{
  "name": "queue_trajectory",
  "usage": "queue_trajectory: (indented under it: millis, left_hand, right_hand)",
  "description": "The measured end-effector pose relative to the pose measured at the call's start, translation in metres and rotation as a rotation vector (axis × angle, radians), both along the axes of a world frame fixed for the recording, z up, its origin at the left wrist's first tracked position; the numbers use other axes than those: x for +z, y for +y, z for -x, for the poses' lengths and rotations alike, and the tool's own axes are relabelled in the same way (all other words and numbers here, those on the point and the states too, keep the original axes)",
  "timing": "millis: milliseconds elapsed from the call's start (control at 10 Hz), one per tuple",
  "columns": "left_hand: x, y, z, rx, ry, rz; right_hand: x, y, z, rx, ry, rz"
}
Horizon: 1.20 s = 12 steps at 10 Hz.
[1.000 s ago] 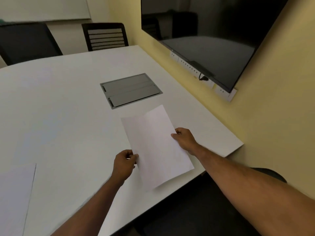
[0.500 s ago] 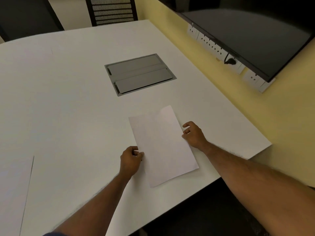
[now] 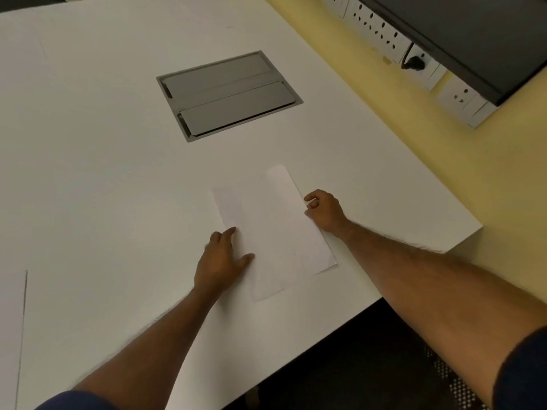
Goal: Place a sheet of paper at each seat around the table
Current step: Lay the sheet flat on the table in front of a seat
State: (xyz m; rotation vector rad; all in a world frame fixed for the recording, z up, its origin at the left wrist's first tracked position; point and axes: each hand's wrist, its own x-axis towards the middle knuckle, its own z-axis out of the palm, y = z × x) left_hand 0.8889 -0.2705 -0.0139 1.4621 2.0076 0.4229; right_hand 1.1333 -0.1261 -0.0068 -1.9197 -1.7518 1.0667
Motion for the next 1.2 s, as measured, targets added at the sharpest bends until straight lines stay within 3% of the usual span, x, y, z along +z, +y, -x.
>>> queue_trajectory:
  millis: [200, 300, 400, 600, 700, 800, 1200]
  left_hand:
    - [-0.011, -0.001, 0.020, -0.177, 0.271, -0.127]
    - [-0.015, 0.003, 0.028, -0.301, 0.384, -0.071]
    - [-0.019, 0.003, 0.027, -0.374, 0.404, 0.030]
    - [-0.018, 0.004, 0.018, -0.350, 0.409, 0.042]
    - [-0.017, 0.003, 0.017, -0.331, 0.394, 0.042]
    - [-0.016, 0.002, 0.016, -0.331, 0.390, 0.049]
    - [-0.005, 0.006, 0.022, -0.346, 0.345, 0.076]
  right_hand:
    - [-0.003, 0.006, 0.001, -0.002, -0.002, 0.008]
    - [-0.001, 0.009, 0.003, 0.012, -0.011, 0.000]
    - [-0.004, 0.008, 0.003, 0.010, -0.006, -0.002]
    - [-0.019, -0.009, -0.006, 0.201, -0.189, -0.213]
    - [-0.023, -0.018, -0.010, 0.399, -0.332, -0.142]
    - [-0.027, -0.023, -0.013, 0.447, -0.387, -0.129]
    - [-0.005, -0.029, -0.007, 0.416, -0.428, -0.037]
